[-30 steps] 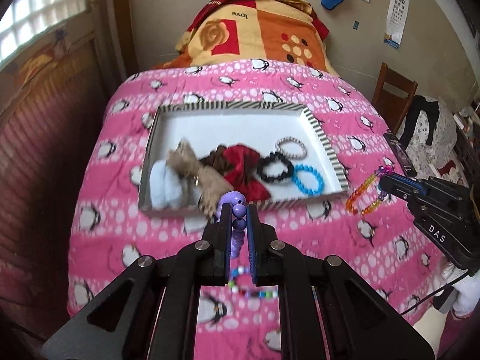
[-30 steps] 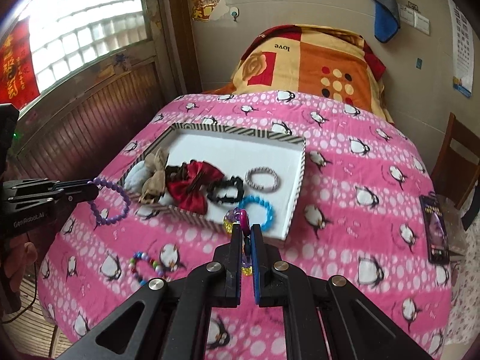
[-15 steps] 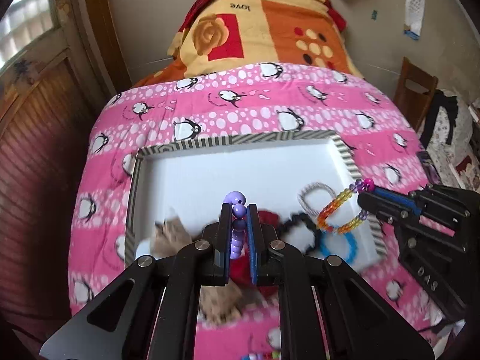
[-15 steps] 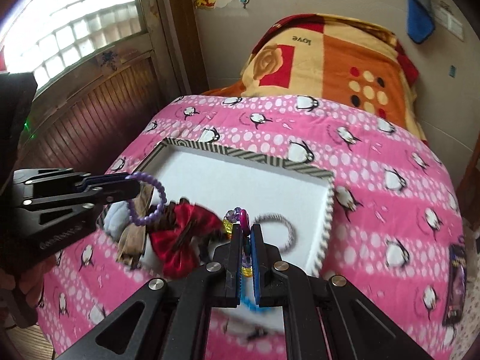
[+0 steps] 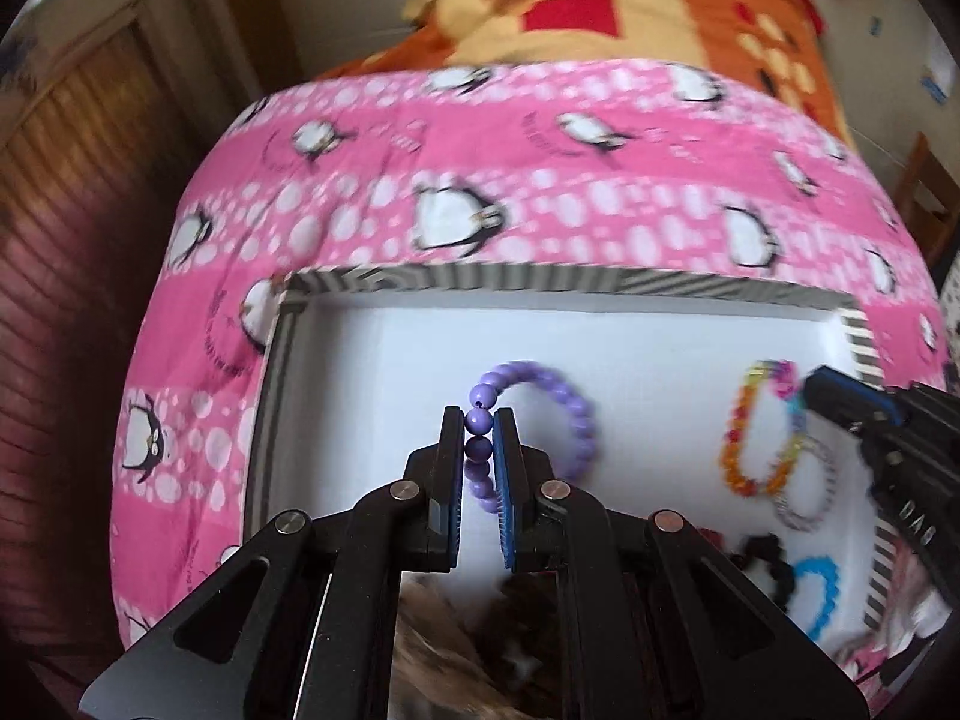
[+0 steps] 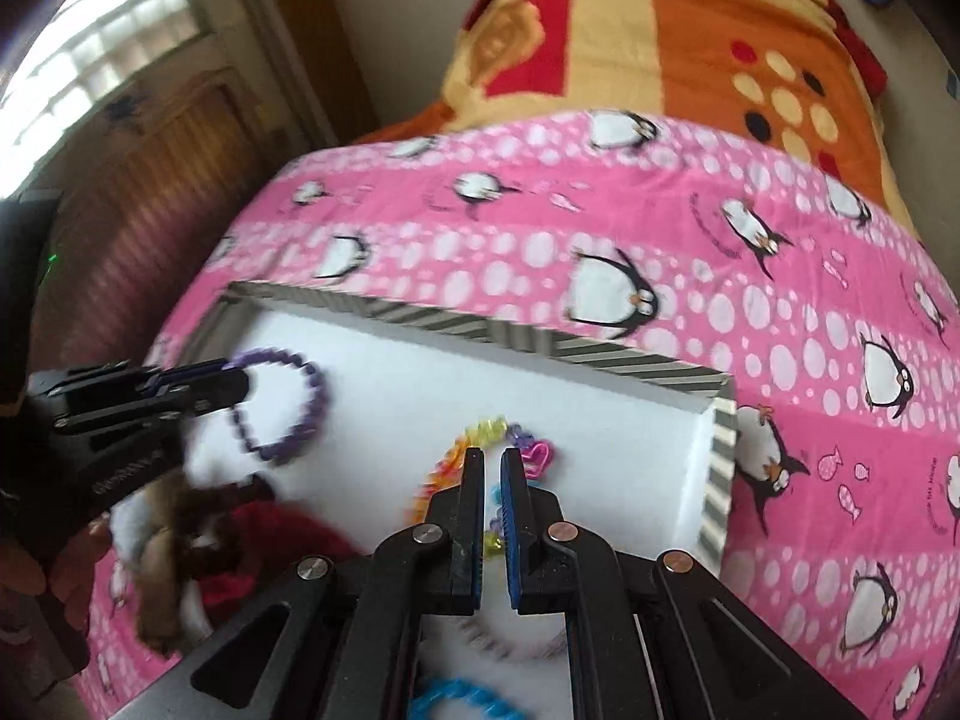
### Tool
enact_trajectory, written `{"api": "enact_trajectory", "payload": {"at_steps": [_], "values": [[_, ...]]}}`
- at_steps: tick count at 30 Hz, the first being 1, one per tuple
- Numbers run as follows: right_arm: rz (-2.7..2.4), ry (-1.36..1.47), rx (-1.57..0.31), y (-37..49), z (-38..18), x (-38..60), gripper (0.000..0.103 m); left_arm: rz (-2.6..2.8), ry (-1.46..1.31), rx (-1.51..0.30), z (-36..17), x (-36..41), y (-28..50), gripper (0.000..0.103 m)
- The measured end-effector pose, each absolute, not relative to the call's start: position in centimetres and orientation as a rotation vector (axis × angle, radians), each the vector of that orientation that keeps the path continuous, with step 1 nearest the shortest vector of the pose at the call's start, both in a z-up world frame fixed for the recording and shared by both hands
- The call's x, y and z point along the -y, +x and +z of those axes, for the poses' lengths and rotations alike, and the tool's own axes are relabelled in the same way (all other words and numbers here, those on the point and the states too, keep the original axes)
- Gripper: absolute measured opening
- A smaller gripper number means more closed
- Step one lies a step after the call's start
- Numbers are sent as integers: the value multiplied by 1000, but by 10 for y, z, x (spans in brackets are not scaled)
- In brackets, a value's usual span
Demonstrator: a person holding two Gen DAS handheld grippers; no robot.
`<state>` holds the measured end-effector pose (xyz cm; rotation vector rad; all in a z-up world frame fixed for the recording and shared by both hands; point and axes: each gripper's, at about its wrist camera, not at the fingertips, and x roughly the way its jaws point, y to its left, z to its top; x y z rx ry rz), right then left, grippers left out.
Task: Organize jewelry
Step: 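Carry both bracelets into the tray and open both tools, then move both tools back toward the multicolour and green-teal bracelets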
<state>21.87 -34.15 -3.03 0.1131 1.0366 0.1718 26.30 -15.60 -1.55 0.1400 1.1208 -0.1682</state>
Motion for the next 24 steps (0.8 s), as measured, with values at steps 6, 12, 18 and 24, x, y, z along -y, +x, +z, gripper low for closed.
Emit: {"api": "enact_trajectory", "payload": {"at_steps": [6,12,18,24], "values": [[120,125,-1056,229,-42,355,5,-136,120,-1135,-26,144,270,8],[118,137,-1024,208,-25,353,31,-138,112,-1136,-21,144,259,40],[127,172,-962,168,0,348,36,-127,68,-1086,-1,134,228,59],[118,155,-958,120,10,335,39,-110,91,-1012,22,132,180,59]]}}
